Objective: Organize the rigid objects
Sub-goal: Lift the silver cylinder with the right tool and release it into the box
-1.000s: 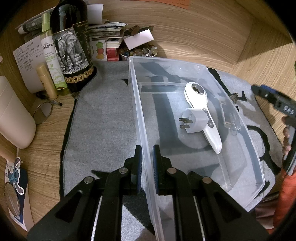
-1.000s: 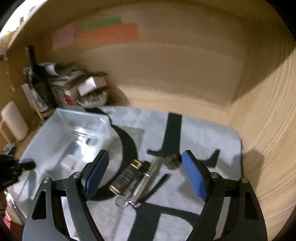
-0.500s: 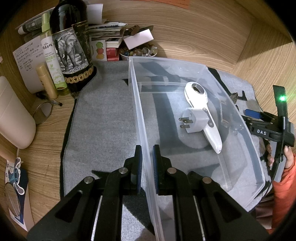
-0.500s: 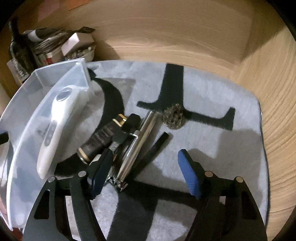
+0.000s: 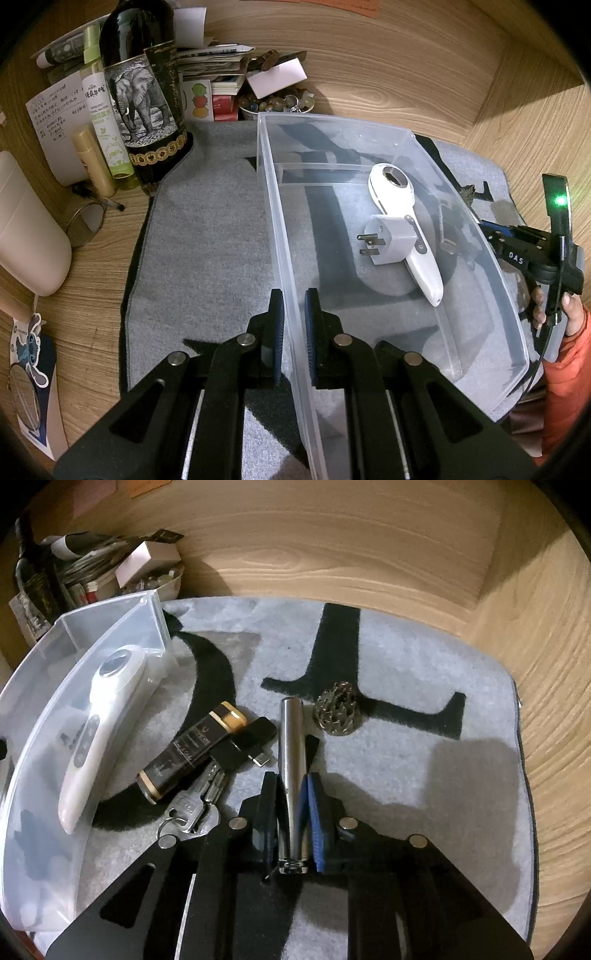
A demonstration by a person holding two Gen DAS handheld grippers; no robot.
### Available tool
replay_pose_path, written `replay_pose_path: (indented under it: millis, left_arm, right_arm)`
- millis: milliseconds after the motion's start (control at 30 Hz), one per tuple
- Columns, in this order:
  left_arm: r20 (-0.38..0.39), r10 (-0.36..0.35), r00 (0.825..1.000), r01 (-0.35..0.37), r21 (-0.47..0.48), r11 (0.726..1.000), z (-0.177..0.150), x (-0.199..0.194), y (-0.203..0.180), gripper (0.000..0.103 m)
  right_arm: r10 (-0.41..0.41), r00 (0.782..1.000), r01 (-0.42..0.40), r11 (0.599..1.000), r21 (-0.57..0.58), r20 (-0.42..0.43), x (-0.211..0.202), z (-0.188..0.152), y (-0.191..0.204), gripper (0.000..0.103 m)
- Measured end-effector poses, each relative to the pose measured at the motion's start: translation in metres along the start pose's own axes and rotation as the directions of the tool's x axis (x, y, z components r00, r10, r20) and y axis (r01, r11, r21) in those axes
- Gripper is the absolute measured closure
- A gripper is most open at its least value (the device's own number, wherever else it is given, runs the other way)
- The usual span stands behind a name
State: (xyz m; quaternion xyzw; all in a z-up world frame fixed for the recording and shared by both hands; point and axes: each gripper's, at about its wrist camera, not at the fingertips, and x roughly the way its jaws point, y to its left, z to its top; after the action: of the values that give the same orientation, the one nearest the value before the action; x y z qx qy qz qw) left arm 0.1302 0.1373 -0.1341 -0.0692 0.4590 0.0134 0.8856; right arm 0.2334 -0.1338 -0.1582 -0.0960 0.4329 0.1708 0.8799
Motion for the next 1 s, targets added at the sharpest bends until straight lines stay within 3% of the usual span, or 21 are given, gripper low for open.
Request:
replay_pose_path:
  millis: [367,733,1000]
  left_arm:
    - [0.0,0.0,1.0,0.0,-0.001,1.0,0.0,0.0,0.0,0.093]
    - [0.0,0.0,1.0,0.0,0.0,1.0,0.0,0.0,0.0,0.093]
    - [0.0,0.001,1.0,-0.001,0.0,1.0,0.0,0.0,0.0,0.093]
  right_arm:
    - [0.004,0.99,-0.003,1.0,-0.007,0.142,-0.058,0.013,0.002,0.089]
    - [0.065,0.946,-0.034,0.994,-0.104,0.318,-0.123,0.039,0.038,0.089]
    - [0.158,0.915,-0.087,0.975,-0.202,0.37,-0.141,0.052,0.076,0.089]
